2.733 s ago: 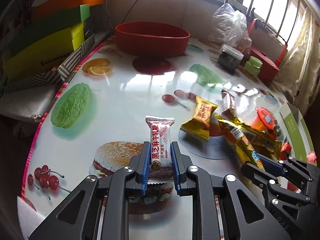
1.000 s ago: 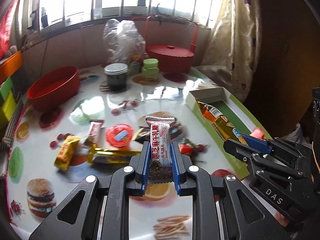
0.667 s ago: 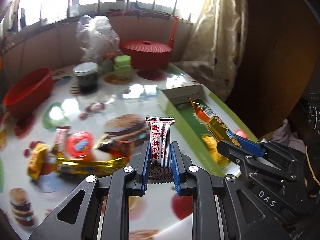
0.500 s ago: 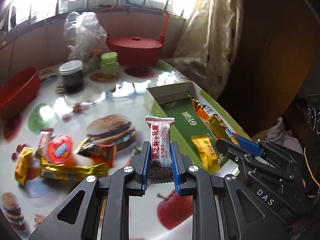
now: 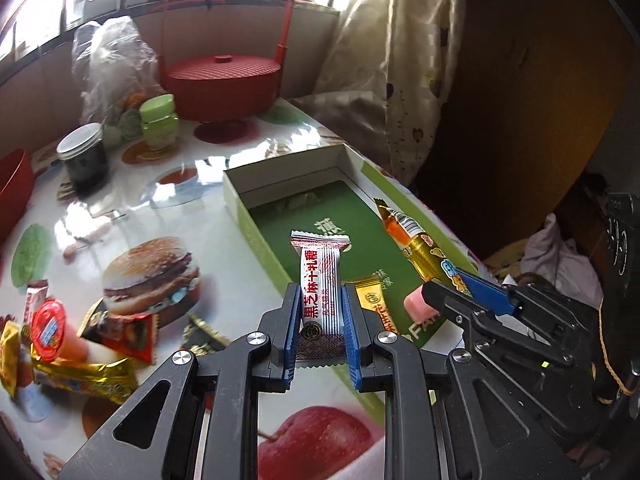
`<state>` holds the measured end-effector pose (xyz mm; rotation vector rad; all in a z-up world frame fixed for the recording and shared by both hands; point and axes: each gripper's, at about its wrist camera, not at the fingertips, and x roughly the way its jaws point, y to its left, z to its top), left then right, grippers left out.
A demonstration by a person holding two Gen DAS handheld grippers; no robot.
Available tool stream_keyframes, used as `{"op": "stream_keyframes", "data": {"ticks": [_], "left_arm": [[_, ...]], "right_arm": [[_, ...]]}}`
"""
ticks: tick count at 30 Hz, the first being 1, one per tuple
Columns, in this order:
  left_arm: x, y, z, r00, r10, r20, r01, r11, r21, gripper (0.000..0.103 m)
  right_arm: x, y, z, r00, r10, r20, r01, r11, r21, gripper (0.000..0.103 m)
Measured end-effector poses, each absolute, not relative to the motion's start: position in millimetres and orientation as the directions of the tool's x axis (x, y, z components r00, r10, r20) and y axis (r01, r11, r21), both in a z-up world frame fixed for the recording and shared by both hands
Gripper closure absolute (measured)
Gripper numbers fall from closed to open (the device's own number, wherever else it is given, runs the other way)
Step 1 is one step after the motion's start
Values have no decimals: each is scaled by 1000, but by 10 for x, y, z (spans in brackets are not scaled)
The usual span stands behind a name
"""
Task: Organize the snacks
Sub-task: 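Carry the nougat bar with the left tool while the right tool carries the wafer bar to the box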
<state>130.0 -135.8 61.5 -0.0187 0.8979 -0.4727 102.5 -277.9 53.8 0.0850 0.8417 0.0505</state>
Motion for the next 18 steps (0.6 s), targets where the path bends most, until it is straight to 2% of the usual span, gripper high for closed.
{"op": "stream_keyframes", "data": {"ticks": [18], "left_arm": [[1353,-1651,419,479,-388,-788,400,895,-198,82]], "right_arm": [[1188,-2825,469,670,40,-741,-49,999,10,81]]}}
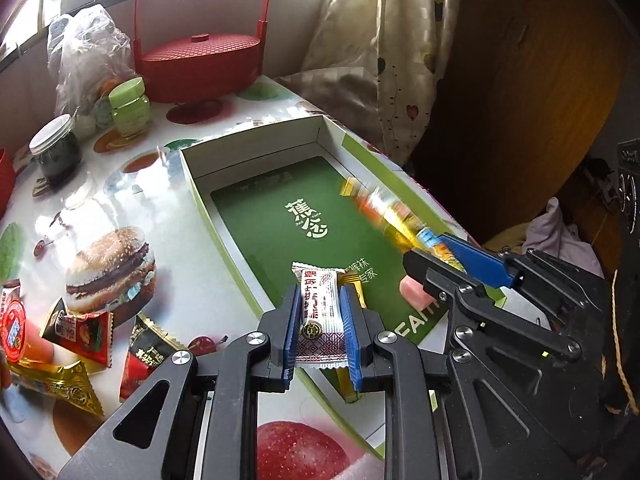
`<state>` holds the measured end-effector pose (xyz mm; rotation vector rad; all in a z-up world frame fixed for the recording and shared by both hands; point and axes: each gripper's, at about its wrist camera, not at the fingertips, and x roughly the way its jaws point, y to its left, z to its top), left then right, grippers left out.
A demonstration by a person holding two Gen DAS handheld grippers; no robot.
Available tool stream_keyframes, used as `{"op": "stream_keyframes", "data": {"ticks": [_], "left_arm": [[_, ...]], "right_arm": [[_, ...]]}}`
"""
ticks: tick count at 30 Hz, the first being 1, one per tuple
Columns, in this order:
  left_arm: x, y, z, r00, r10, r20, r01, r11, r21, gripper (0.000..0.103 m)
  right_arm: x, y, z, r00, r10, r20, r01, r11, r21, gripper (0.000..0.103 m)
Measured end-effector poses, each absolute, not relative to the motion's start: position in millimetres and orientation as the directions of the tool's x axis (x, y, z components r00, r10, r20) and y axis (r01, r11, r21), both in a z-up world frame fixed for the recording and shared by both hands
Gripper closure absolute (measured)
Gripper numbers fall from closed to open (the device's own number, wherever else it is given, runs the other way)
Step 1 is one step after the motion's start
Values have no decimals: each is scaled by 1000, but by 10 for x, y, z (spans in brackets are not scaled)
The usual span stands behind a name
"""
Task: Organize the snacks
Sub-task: 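Carry the nougat bar with the left tool while the right tool carries the wafer bar to the box, then release the nougat bar with the left tool while the right tool releases the wafer bar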
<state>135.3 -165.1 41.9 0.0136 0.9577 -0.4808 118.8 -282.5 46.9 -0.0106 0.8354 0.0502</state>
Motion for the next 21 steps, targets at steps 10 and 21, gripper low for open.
{"op": "stream_keyframes", "data": {"ticks": [10,21], "left_arm": [[1369,-1645,408,474,-390,-790,395,895,-205,80],[1328,-1626,443,475,-393,-787,407,891,-200,73]], "right_arm": [[1225,-2888,459,666,75,-742,-55,997,51,79],[1205,-2942,494,674,74,-735,-25,997,77,71]]}}
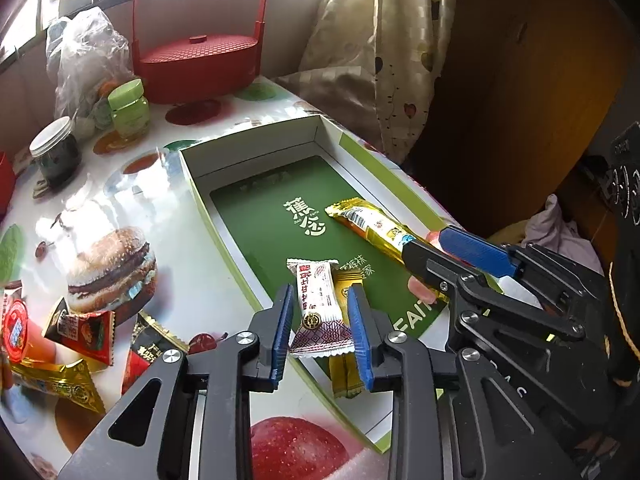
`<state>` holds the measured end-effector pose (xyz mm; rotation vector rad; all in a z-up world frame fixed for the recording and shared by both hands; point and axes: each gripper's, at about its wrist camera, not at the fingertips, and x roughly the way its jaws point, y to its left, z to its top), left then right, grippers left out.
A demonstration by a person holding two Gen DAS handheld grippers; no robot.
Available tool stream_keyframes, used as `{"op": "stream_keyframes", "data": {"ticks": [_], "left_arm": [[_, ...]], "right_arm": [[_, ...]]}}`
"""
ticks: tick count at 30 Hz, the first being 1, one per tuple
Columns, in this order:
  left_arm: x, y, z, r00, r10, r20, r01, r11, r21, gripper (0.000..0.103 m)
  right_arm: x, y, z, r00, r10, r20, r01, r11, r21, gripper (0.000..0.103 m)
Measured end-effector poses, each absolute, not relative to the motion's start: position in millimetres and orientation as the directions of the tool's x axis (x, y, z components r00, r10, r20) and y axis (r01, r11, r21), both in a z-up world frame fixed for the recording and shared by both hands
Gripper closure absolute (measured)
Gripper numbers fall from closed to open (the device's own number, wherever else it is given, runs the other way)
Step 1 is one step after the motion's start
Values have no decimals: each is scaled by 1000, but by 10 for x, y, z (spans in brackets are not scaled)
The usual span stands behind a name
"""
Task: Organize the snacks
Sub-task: 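Release the nougat bar with the left tool while the right tool releases the wafer bar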
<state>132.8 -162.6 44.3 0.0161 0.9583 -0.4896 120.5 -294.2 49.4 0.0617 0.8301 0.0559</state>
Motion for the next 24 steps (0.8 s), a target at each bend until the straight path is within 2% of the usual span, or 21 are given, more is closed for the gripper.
{"op": "stream_keyframes", "data": {"ticks": [7,12,17,24], "left_arm": [[1282,-1586,495,473,-409,-780,410,886,-217,67],[1246,-1531,551,489,-403,-774,401,892,-211,51],[1210,-1488,567,493,-402,-771,399,893,-210,50],[1127,-1373,639,517,-403,-755,392,896,-209,50]], "right_arm": [[1166,-2956,521,677,78,-732,-13,995,94,67],[1117,-2986,561,686,81,-723,5,993,116,66],[1072,-2979,601,692,78,-717,10,993,117,60],[1015,-2925,675,704,74,-707,10,993,114,59]]}}
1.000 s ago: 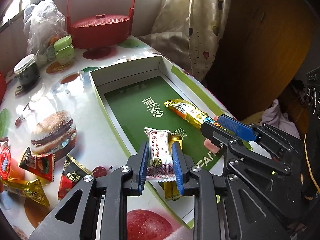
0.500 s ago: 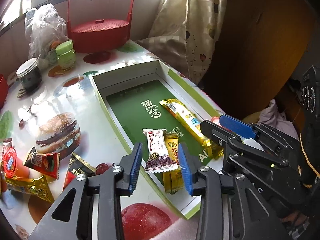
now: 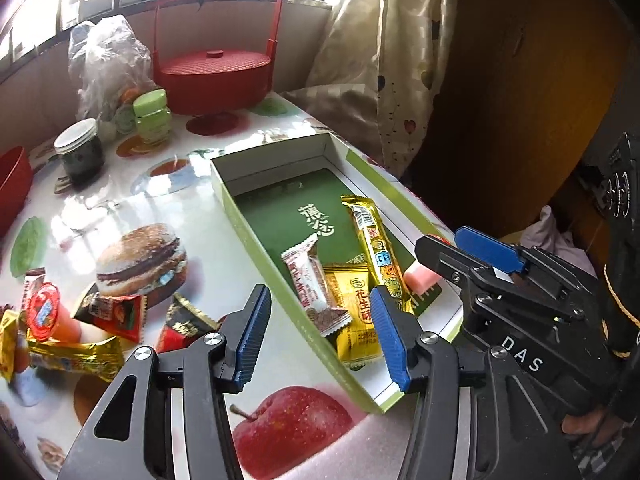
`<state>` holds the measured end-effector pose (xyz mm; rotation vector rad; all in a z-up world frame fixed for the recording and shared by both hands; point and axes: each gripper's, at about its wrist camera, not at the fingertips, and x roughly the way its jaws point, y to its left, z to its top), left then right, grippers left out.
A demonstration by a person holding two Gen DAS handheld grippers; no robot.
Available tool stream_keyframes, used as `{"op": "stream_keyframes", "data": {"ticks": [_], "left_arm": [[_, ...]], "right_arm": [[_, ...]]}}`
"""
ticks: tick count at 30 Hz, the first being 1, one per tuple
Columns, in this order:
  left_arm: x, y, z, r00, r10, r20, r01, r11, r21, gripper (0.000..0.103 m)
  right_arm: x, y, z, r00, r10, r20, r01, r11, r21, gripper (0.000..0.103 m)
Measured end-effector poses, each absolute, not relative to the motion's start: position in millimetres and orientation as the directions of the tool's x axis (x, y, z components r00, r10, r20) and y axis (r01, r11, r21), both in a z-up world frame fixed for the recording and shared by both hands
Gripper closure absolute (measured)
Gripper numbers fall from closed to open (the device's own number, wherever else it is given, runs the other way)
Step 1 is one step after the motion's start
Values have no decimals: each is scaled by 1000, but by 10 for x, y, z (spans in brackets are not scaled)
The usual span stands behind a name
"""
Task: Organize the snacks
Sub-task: 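Release the nougat bar with the left tool while the right tool releases the wafer bar, then move the left tool toward a peanut-crisp packet while the right tool approaches red candy packets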
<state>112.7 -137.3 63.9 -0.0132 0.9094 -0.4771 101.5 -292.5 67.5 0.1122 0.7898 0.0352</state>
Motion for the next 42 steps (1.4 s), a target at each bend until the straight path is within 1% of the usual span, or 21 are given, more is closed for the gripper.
{"op": "stream_keyframes", "data": {"ticks": [14,30,40,42], "left_arm": [[995,-888,735,590,-336,-734,316,933,-173,50],[853,-298,683,637,-273,-721,218,961,-171,50],[851,354,594,664,-219,-714,95,973,-210,50],[859,468,586,673,-193,-714,65,977,-203,50]], "right_arm": [[919,-2640,801,723,112,-682,-29,991,132,59],[951,-2120,854,715,214,-665,-152,977,150,59],[1016,-1739,751,664,321,-676,-275,945,178,58],[1067,-1694,701,647,320,-692,-266,945,188,57]]}}
